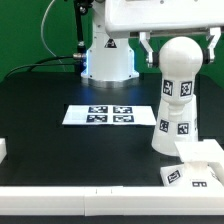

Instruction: Assemble lamp

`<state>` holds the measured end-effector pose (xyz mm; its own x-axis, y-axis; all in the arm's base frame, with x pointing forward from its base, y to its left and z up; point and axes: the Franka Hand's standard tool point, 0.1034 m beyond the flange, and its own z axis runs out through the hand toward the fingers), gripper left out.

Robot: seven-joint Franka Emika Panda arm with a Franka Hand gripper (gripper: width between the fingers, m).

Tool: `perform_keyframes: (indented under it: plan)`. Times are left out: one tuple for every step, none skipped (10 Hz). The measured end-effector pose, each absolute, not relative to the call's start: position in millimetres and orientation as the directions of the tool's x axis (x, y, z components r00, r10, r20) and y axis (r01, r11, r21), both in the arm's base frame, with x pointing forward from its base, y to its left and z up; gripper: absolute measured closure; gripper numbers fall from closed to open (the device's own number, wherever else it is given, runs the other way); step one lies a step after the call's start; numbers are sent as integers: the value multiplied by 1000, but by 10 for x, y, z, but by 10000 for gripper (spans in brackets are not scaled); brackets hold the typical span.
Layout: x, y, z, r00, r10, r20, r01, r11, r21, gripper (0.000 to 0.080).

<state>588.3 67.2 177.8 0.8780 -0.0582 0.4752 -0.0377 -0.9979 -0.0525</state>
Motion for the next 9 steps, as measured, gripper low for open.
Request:
perform_keyframes:
  plan:
    - [5961,660,1773,873,-43,485,-26,-999,-42,223]
    - [6101,679,1761,862,-36,505,-21,-999,-35,223]
    - [6184,722,1749,846,-29,533,-13,-999,-32,223]
    - [6191,751,1711,839,-29,543,-13,-999,-33,223]
    - [6188,737,1708,841,-33,540,-17,-999,-34,223]
    - [6187,735,1704,841,-35,540,-19,-999,-35,223]
    - [6174,746,1677,844,-34,535,-18,-999,-35,223]
    - [6152,770,1626,851,-32,524,-16,-999,-35,223]
    - [6140,802,1584,855,-31,517,-14,-999,-36,223]
